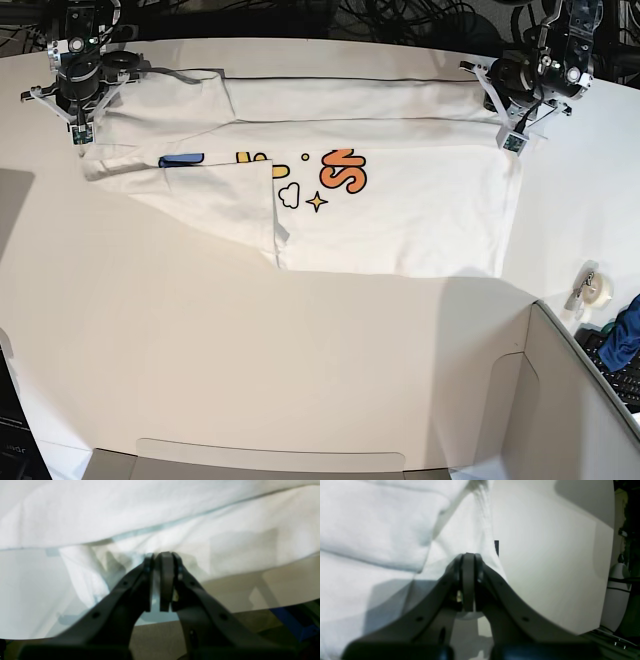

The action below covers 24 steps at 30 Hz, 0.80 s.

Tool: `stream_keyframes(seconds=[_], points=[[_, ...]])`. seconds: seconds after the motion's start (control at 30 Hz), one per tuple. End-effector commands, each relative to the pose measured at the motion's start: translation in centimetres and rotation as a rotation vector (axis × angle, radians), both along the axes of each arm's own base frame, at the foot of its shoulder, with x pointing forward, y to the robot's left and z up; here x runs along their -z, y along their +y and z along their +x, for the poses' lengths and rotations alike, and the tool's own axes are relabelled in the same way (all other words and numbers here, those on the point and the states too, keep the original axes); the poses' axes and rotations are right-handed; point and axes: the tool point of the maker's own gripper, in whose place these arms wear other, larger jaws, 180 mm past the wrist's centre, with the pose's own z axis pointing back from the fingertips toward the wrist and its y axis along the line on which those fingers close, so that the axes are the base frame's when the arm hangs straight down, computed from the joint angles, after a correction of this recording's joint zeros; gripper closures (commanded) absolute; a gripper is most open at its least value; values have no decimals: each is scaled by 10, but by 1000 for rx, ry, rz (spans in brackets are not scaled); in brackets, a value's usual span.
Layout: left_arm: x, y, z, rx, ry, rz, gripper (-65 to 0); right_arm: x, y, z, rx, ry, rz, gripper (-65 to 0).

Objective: Layout the t-shirt on the table in an organized manner, then fold the t-shirt properly
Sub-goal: 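Pull both grippers toward the collar, laying the folded half flat, then move the right gripper onto the folded shirt near its sleeve end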

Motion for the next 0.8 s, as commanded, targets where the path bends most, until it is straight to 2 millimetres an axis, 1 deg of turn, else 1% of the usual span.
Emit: stream_keyframes(seconds=[0.0,0.07,0.17,0.2,0.3,0.37,0.47,0.6,0.63,0.67,0.7,0.77], points=[[-5,4,4,9,-17,18,-33,0,-3,-7,0,23,-7,0],[-6,5,6,8,-22,18,-35,-4,-1,-4,-7,10,-9,0],[-7,5,7,7,-26,19,-37,-21,1,3,-15,-38,-22,0],[-8,4,8,8,-30,16,-41,-29,-1,4,-9,-59,-33,0],[-22,-7,17,35,-83,3,-78,-58,-18,9,30,-131,-78,0],[-28,-12,20,49,-100,-2,-110,-70,-28,12,54,-166,-102,0],[-31,-14,21,55,-110,-6,-153,-81,-39,17,82,-201,-121,0],[-33,-15,27,54,-124,-9,-172,-94,-38,32,78,-254,-124,0],[-35,-15,29,53,-132,-10,-172,-98,-36,38,77,-273,-121,-12],[-35,-18,31,47,-137,-18,-172,-100,-32,45,66,-290,-112,-50],[-34,-19,31,43,-134,-22,-172,-101,-24,53,48,-302,-100,-88],[-34,-19,30,38,-120,-18,-173,-99,-2,69,-14,-315,-68,-176]])
